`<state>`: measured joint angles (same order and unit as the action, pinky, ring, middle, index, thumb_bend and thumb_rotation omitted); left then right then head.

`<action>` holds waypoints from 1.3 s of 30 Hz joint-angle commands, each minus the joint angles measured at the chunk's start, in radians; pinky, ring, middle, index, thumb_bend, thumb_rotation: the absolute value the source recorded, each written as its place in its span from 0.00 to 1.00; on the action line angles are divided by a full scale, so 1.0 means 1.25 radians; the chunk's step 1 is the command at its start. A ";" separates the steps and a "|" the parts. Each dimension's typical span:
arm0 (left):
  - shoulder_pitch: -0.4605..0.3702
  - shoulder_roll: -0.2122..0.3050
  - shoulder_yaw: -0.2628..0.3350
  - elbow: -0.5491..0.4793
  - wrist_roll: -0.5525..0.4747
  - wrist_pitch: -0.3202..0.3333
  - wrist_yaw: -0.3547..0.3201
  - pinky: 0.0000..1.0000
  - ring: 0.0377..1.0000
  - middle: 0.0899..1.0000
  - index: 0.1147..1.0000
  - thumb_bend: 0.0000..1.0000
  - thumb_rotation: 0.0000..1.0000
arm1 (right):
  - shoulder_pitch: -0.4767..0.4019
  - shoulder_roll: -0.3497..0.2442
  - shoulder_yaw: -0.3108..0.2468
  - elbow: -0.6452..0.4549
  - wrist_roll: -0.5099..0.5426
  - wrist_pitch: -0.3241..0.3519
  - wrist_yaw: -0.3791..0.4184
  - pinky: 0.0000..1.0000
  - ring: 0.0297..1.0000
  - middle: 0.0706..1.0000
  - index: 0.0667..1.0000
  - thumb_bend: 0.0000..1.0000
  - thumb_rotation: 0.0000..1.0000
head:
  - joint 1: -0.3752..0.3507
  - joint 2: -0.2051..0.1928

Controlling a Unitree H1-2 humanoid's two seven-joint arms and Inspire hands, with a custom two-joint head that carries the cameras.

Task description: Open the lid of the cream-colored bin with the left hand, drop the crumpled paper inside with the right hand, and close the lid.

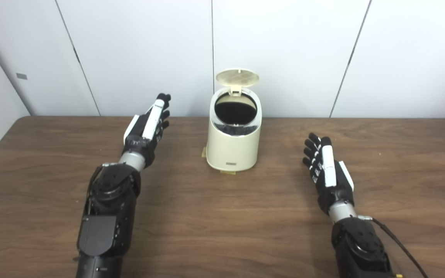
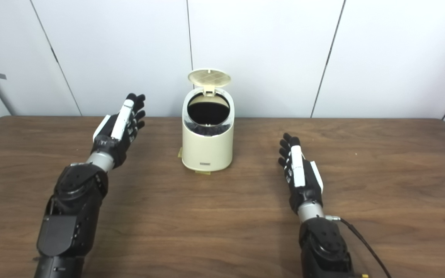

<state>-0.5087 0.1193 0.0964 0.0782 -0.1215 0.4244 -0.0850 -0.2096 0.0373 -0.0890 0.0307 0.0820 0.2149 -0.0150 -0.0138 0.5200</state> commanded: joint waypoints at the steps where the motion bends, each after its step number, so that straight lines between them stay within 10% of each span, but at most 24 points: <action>1: -0.074 0.008 -0.007 -0.002 0.003 -0.002 0.001 1.00 1.00 1.00 0.94 0.56 0.89 | -0.003 0.004 0.007 -0.020 -0.001 -0.033 -0.001 0.97 0.96 0.97 0.94 0.63 1.00 | -0.002 0.000; 24: -0.239 0.053 -0.121 0.051 0.064 -0.006 -0.092 1.00 0.97 0.92 0.84 0.58 0.98 | 0.029 0.008 0.040 0.010 -0.025 -0.095 -0.016 0.97 0.94 0.94 0.93 0.63 1.00 | -0.010 -0.019; 34: -0.269 0.123 -0.298 0.016 0.296 -0.100 -0.114 0.99 0.98 0.90 0.81 0.56 1.00 | 0.036 0.017 0.042 -0.004 -0.013 -0.068 -0.015 0.94 0.92 0.94 0.95 0.63 1.00 | -0.021 -0.018; 39: -0.274 0.176 -0.407 -0.035 0.503 -0.154 -0.110 0.82 0.92 0.90 0.77 0.59 1.00 | 0.031 0.016 0.042 0.013 -0.013 -0.074 -0.014 0.93 0.92 0.94 0.95 0.63 1.00 | -0.022 -0.016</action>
<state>-0.7838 0.3134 -0.4014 0.0657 0.4310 0.2758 -0.2388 -0.1609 0.0534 -0.0454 0.0442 0.0607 0.1152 -0.0437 -0.0399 0.4970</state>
